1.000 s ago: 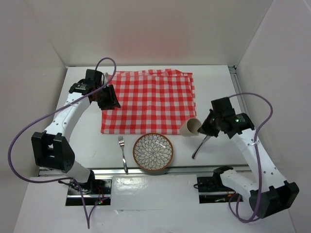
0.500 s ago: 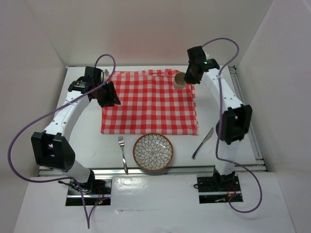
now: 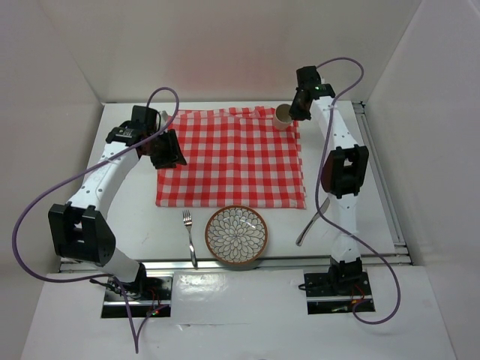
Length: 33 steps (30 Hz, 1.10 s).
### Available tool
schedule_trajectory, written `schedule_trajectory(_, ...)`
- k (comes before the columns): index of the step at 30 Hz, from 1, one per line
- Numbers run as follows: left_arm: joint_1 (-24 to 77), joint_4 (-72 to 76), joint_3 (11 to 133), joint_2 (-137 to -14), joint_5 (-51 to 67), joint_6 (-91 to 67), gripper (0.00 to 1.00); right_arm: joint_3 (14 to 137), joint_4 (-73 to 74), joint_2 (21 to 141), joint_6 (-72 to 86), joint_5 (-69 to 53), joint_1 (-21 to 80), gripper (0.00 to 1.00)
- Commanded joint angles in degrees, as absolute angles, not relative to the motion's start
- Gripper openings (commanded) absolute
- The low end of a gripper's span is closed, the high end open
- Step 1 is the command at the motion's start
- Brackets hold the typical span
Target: Set the dinner table for one person
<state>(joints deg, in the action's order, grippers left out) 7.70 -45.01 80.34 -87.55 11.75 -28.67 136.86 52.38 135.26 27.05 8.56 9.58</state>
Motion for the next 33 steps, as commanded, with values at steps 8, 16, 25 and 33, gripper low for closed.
schedule_trajectory(8,8.4,-44.7,80.3,-87.4,12.5,-28.4,0.55,136.8,51.1,137.8,24.4,7.0,9.4,0.0)
schedule_trajectory(16,8.4,-44.7,79.2,-87.4,12.5,-28.4,0.55,136.8,50.5,139.0,24.4,7.0,9.4,0.0)
schedule_trajectory(25,9.0,-44.7,78.1,-86.3,12.5,-28.4,0.55,136.8,48.9,138.3,25.0,4.3,9.4,0.51)
schedule_trajectory(33,9.5,-44.7,78.1,-85.8,12.5,-28.9,0.55,141.2,48.2,134.0,25.0,2.5,9.4,0.87)
